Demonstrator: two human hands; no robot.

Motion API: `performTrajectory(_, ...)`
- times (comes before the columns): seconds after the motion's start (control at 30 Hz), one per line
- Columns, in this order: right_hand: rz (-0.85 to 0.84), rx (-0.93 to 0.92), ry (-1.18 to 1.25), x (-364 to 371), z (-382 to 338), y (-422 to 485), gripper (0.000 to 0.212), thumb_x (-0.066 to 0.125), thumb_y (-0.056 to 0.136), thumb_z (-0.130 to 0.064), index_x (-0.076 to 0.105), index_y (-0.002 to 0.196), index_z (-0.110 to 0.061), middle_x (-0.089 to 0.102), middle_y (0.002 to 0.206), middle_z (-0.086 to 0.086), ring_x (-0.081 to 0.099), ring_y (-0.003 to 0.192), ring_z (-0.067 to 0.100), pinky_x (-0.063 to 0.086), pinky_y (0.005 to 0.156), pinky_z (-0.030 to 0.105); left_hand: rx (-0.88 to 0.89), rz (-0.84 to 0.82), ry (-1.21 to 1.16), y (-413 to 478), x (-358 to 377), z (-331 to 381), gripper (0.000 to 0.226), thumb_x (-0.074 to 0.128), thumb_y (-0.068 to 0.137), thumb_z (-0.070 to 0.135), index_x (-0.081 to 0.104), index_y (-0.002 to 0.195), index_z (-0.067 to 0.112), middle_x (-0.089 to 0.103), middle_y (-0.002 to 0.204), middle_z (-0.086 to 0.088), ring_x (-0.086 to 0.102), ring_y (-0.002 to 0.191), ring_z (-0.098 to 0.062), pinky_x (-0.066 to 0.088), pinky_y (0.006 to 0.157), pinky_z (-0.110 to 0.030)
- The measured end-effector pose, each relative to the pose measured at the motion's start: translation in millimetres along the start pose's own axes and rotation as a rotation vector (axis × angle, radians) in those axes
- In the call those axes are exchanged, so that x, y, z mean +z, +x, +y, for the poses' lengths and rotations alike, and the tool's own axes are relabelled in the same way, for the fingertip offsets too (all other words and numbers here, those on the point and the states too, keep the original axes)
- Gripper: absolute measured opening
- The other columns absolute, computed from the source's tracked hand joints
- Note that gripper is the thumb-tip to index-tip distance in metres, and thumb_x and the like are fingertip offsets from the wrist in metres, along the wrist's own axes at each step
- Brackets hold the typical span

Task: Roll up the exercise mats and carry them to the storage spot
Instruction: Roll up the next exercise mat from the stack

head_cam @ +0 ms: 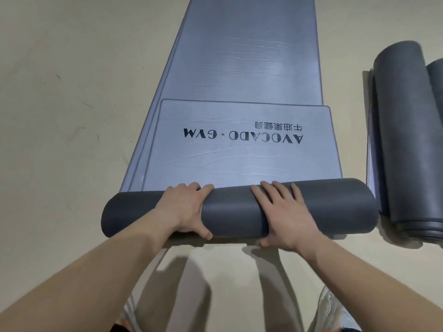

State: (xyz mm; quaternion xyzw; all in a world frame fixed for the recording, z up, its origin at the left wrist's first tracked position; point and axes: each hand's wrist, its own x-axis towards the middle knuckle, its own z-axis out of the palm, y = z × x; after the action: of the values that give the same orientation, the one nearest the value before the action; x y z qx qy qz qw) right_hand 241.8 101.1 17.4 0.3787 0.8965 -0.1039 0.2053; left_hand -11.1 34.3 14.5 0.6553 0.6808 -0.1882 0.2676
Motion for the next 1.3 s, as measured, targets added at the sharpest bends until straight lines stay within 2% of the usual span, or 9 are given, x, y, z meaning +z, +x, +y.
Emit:
performTrajectory(0.13, 0.018, 0.031, 0.016, 6.1, 2.9, -3.3, 0.148, 0.084, 0.042, -0.078, 0.010, 0.161, -0.029, 0.022, 0.166, 0.005, 0.018, 0.153, 0.032, 0.011, 0.121, 0.057, -0.056, 0.008, -0.042, 1.7, -7.4, 3.6, 0.126, 0.075, 0.052, 0.081, 0.015, 0.155, 0.038, 0.045, 0.147, 0.005, 0.048, 0.131, -0.027, 0.041, 0.107, -0.051)
performTrajectory(0.27, -0.017, 0.027, 0.079, -21.7, 14.0, 31.7, 0.139, 0.079, 0.045, -0.079, 0.007, 0.157, -0.039, 0.021, 0.163, 0.000, 0.018, 0.151, 0.024, 0.011, 0.123, 0.050, -0.109, 0.224, 0.038, -18.2, 19.8, 22.8, 0.138, 0.067, 0.058, 0.087, -0.010, 0.158, 0.033, 0.004, 0.169, -0.003, 0.006, 0.155, -0.036, 0.009, 0.121, -0.061)
performTrajectory(0.37, 0.065, 0.094, 0.016, -9.5, 14.4, 29.6, 0.145, 0.080, 0.045, -0.079, 0.007, 0.160, -0.032, 0.018, 0.164, 0.011, 0.016, 0.151, 0.033, 0.011, 0.122, 0.057, -0.088, 0.315, 0.020, 0.1, 14.8, 12.5, 0.136, 0.070, 0.056, 0.085, -0.003, 0.158, 0.035, 0.014, 0.167, -0.001, 0.014, 0.153, -0.029, 0.013, 0.123, -0.055)
performTrajectory(0.53, 0.305, 0.073, -0.056, 12.7, 21.6, 36.0, 0.144, 0.091, 0.031, -0.068, 0.034, 0.155, -0.023, 0.043, 0.152, 0.017, 0.040, 0.140, 0.041, 0.027, 0.113, 0.061, -0.076, 0.291, -0.005, 27.7, -11.6, -7.4, 0.139, 0.069, 0.053, 0.087, -0.003, 0.158, 0.033, 0.015, 0.166, -0.002, 0.012, 0.154, -0.026, 0.007, 0.124, -0.057)
performTrajectory(0.77, 0.129, 0.030, -0.097, -30.2, 40.6, 77.7, 0.123, 0.076, 0.042, -0.076, 0.025, 0.147, -0.037, 0.048, 0.138, -0.001, 0.049, 0.124, 0.028, 0.035, 0.105, 0.049, -0.120, 0.412, 0.084, 37.6, -6.7, -8.6, 0.125, 0.069, 0.048, 0.085, 0.020, 0.151, 0.033, 0.040, 0.151, 0.001, 0.041, 0.134, -0.031, 0.030, 0.111, -0.053)
performTrajectory(1.0, -0.142, -0.039, -0.018, -41.8, 25.3, 43.3, 0.118, 0.079, 0.045, -0.074, 0.029, 0.145, -0.039, 0.054, 0.131, -0.004, 0.054, 0.118, 0.026, 0.040, 0.104, 0.045, -0.041, 0.072, 0.028, 4.5, -6.9, 1.3, 0.120, 0.071, 0.045, 0.085, 0.027, 0.144, 0.036, 0.052, 0.127, 0.004, 0.054, 0.107, -0.027, 0.044, 0.089, -0.044)
performTrajectory(1.1, -0.029, 0.021, -0.024, -19.6, 11.7, 9.9, 0.132, 0.082, 0.048, -0.074, 0.020, 0.156, -0.030, 0.041, 0.151, 0.003, 0.039, 0.140, 0.028, 0.021, 0.119, 0.056, -0.032, -0.046, -0.042, 2.6, -13.2, -1.4, 0.126, 0.076, 0.043, 0.084, 0.025, 0.148, 0.038, 0.054, 0.130, 0.006, 0.057, 0.113, -0.026, 0.046, 0.094, -0.043)
performTrajectory(1.2, 0.113, 0.076, -0.100, 8.0, 4.5, -10.4, 0.147, 0.093, 0.037, -0.066, 0.018, 0.158, -0.026, 0.039, 0.155, 0.013, 0.033, 0.144, 0.036, 0.022, 0.115, 0.061, -0.049, -0.028, -0.057, 5.0, -17.1, -0.6, 0.132, 0.076, 0.045, 0.084, 0.019, 0.155, 0.038, 0.050, 0.143, 0.007, 0.052, 0.127, -0.025, 0.039, 0.107, -0.049)
performTrajectory(1.3, 0.049, 0.063, -0.048, -7.3, 14.6, 10.4, 0.145, 0.086, 0.039, -0.076, 0.013, 0.157, -0.033, 0.031, 0.159, 0.007, 0.027, 0.147, 0.031, 0.015, 0.119, 0.057, -0.091, 0.121, 0.020, -13.4, 3.8, 17.6, 0.142, 0.069, 0.051, 0.086, -0.006, 0.159, 0.032, 0.017, 0.167, -0.003, 0.019, 0.152, -0.036, 0.015, 0.120, -0.064)
